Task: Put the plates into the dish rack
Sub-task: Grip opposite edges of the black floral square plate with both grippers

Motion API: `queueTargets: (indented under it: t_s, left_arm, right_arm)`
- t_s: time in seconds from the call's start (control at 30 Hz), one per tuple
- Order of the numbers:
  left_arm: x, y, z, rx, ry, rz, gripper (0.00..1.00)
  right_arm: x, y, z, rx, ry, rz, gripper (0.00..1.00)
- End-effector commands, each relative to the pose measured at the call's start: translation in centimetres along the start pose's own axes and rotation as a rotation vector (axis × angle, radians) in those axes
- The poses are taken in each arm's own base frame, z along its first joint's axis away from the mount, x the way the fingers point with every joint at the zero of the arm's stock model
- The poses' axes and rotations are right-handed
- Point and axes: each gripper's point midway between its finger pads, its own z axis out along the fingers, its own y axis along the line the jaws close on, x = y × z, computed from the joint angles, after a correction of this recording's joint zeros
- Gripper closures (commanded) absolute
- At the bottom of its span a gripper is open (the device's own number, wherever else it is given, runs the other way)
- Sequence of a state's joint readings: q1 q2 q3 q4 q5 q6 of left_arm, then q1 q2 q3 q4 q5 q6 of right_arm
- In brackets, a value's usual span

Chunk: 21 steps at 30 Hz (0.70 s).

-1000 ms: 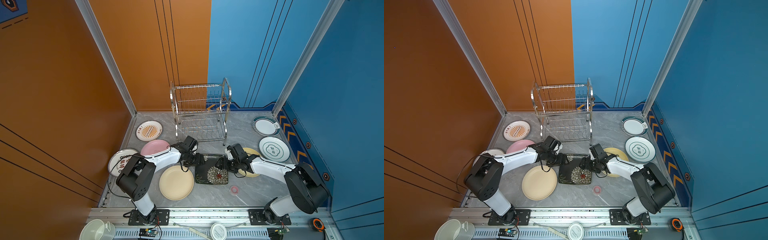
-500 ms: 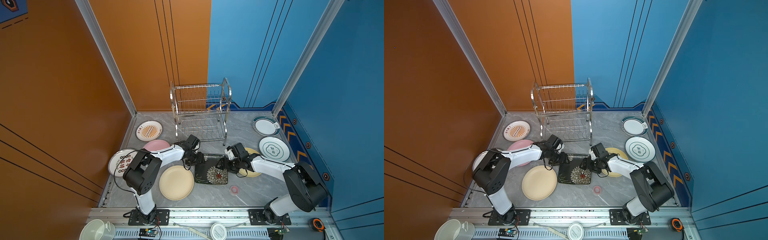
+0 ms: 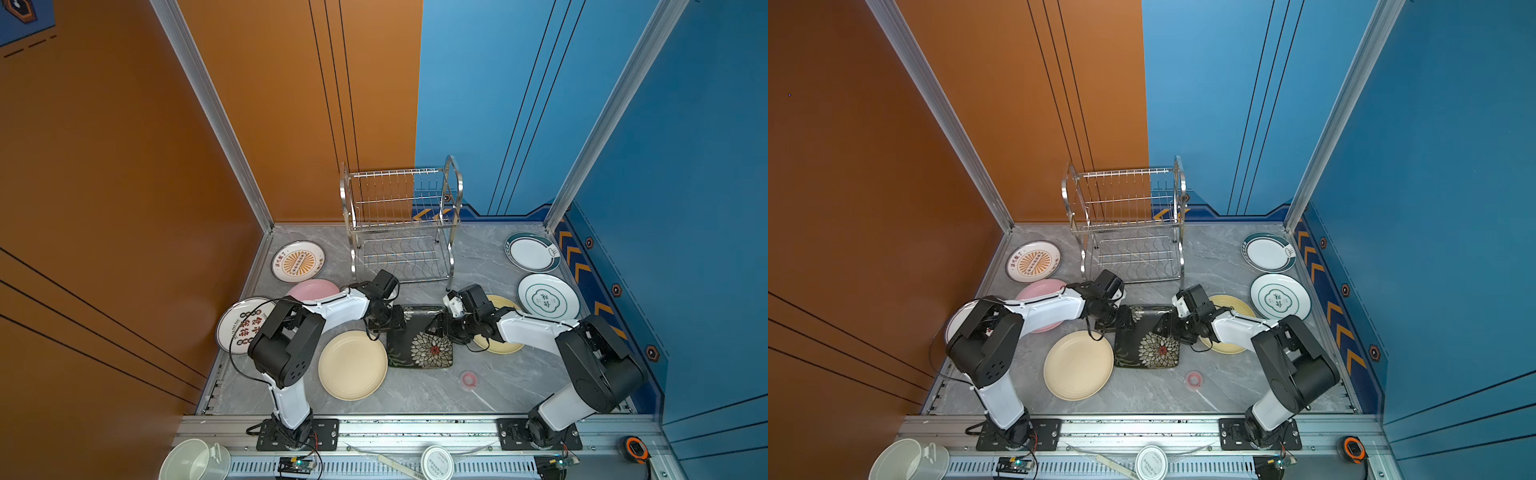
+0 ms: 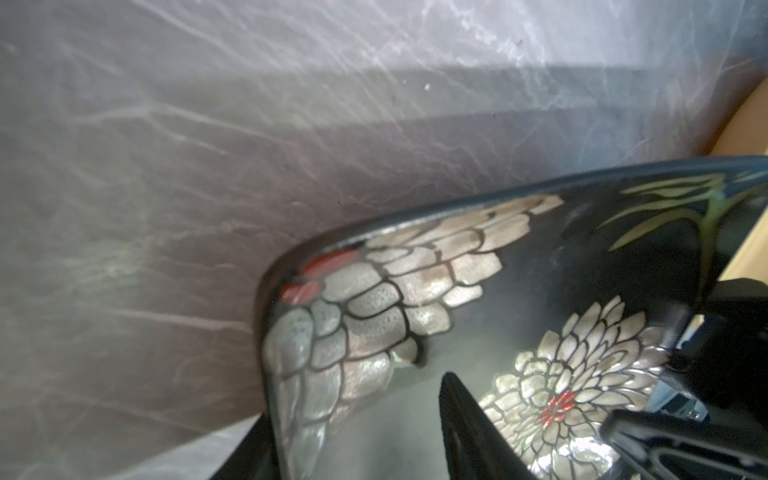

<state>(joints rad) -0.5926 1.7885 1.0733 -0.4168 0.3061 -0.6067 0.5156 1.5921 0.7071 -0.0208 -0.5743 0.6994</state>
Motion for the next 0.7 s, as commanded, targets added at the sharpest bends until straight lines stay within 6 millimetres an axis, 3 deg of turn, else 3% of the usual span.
queueTargets:
  t_s: [0.0,0.3,0.67]
  left_arm:
    - [0.2,-2.8,0.3,0.098,0.029,0.038,0.46]
    - [0.1,-3.2,-0.1,0.104,0.016,0.044,0.43]
    - [-1.3,-4.6,-1.1,0.136,-0.026,0.063,0.36]
  right_arm:
    - [1.3,1.4,1.1,-0.090,0.056,-0.011,0.35]
    - [0.7,2.4,0.3,-0.167,0.023,-0.025,0.63]
    - [-0.1,1.7,-0.7,-0.160,-0.020,-0.027,0.98]
